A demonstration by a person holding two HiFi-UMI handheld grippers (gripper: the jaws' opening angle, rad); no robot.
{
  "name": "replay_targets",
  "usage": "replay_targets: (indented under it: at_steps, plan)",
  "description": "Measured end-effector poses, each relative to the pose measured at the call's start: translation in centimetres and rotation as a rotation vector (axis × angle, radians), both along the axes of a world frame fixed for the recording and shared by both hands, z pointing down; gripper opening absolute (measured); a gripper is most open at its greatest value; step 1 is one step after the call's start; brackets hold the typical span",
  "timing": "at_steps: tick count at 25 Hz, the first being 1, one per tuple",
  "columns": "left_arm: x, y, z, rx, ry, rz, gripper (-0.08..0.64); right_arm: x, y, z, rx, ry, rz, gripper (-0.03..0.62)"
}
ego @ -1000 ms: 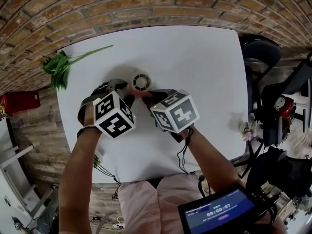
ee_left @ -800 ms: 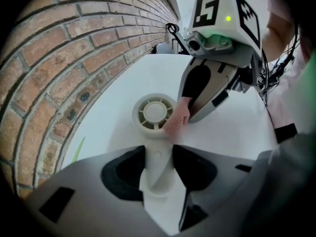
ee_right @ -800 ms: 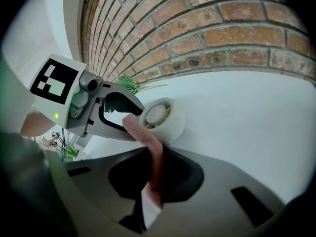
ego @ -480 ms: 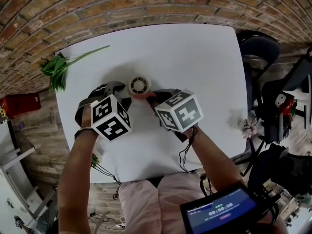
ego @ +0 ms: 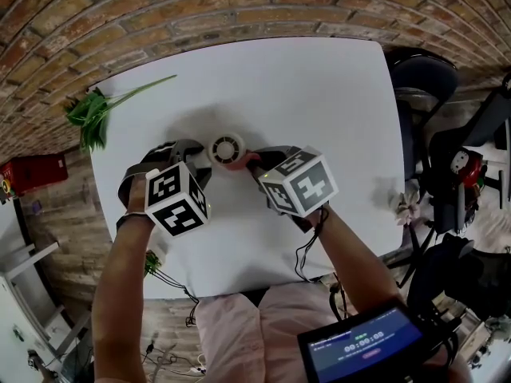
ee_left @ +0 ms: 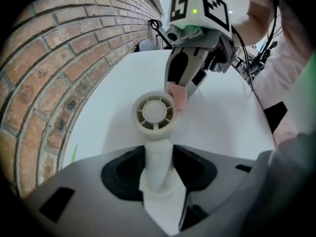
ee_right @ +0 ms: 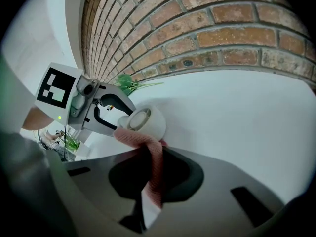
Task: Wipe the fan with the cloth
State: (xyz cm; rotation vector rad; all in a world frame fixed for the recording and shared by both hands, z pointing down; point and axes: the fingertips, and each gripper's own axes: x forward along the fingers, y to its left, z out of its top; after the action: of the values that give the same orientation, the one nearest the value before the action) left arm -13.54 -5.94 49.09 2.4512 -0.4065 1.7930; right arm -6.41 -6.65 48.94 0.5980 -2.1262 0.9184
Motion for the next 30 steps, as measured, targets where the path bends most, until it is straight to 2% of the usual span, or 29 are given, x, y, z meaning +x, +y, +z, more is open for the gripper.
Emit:
replay_targets:
  at_steps: [13,25,30]
  plan:
    - [0.4,0.9,0.2,0.022,-0.07,0.164,0.186,1.2,0.4,0.0,0.007,0.007,-0.013,0.035]
    - [1.1,1.3,0.3,0.029,-0.153,0.361,0.186,1.8,0.1,0.0,0.007,0.004,-0.005,0.035]
    - [1.6,1.5,0.4,0.039,-0.206,0.475,0.186,2.2,-0.1,0.0,0.014,0.009,-0.005,0.035]
